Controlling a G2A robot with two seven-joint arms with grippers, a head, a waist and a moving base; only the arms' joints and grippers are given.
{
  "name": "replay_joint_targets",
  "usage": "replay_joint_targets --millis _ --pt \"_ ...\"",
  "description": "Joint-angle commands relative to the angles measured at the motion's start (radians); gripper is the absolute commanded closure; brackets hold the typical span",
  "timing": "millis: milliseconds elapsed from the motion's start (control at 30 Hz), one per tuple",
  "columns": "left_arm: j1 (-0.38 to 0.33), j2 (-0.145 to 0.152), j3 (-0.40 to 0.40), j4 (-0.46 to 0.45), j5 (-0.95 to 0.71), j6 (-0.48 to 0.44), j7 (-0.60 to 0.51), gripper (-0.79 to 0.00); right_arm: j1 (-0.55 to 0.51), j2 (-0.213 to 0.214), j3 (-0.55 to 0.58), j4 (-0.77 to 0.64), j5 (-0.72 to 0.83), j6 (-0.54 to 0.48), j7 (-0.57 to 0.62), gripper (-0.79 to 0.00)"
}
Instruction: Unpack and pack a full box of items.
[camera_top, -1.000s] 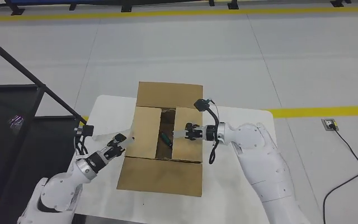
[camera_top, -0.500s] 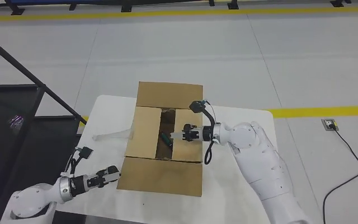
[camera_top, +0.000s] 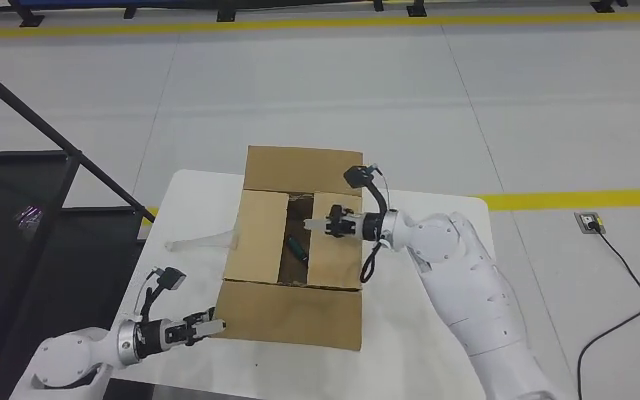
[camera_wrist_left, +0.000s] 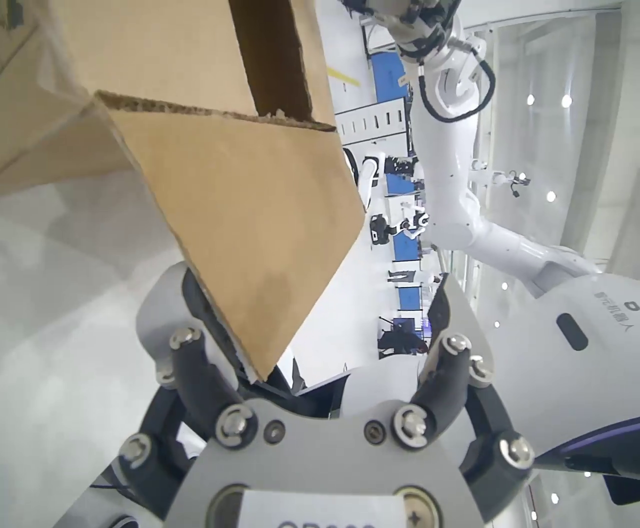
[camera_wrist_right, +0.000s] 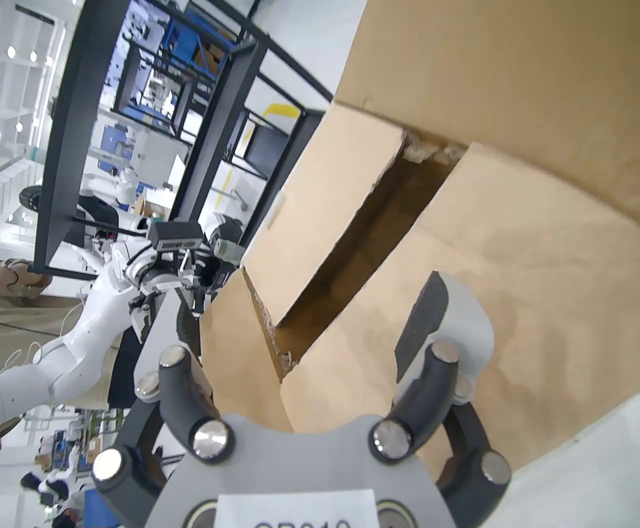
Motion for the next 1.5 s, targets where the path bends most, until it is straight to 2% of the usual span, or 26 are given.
replay_joint_targets --millis 0,300,500,633,833,1033,1233,1467 --pt "-0.003 0.011 0.008 -0.006 -0.036 -0.003 0.003 -0.785 -0.012 0.005 0.016 -0.022 -0.015 0.022 -0.053 -0.785" --pt "-0.027 0.044 0.025 -0.014 -0.146 -0.030 0.030 -0.785 -0.002 0.001 -0.001 -0.017 -0.202 0.318 -0.339 -0.785" --pt "-0.047 0.051 0.055 -0.024 -0.110 -0.088 0.089 -0.785 0.058 -0.011 -0.017 0.104 -0.216 0.374 -0.451 -0.785" --pt "-0.078 0.048 0.080 0.017 -0.120 -0.103 0.114 -0.785 0.117 -0.024 -0.025 0.233 -0.173 0.365 -0.491 -0.785" --pt "-0.127 0.034 0.132 0.045 -0.028 -0.071 0.258 -0.785 0.202 -0.046 -0.039 0.435 -0.086 0.236 -0.515 -0.785" --pt "-0.163 0.023 0.172 0.061 -0.036 -0.051 0.295 -0.785 0.262 -0.068 -0.045 0.580 0.011 0.077 -0.511 -0.785" --pt "-0.186 0.017 0.194 0.073 -0.017 -0.038 0.323 -0.785 0.308 -0.076 -0.026 0.681 0.114 -0.106 -0.448 -0.785" --pt "-0.195 0.007 0.226 0.065 0.079 -0.003 0.418 -0.785 0.330 -0.061 0.005 0.725 0.170 -0.239 -0.407 -0.785"
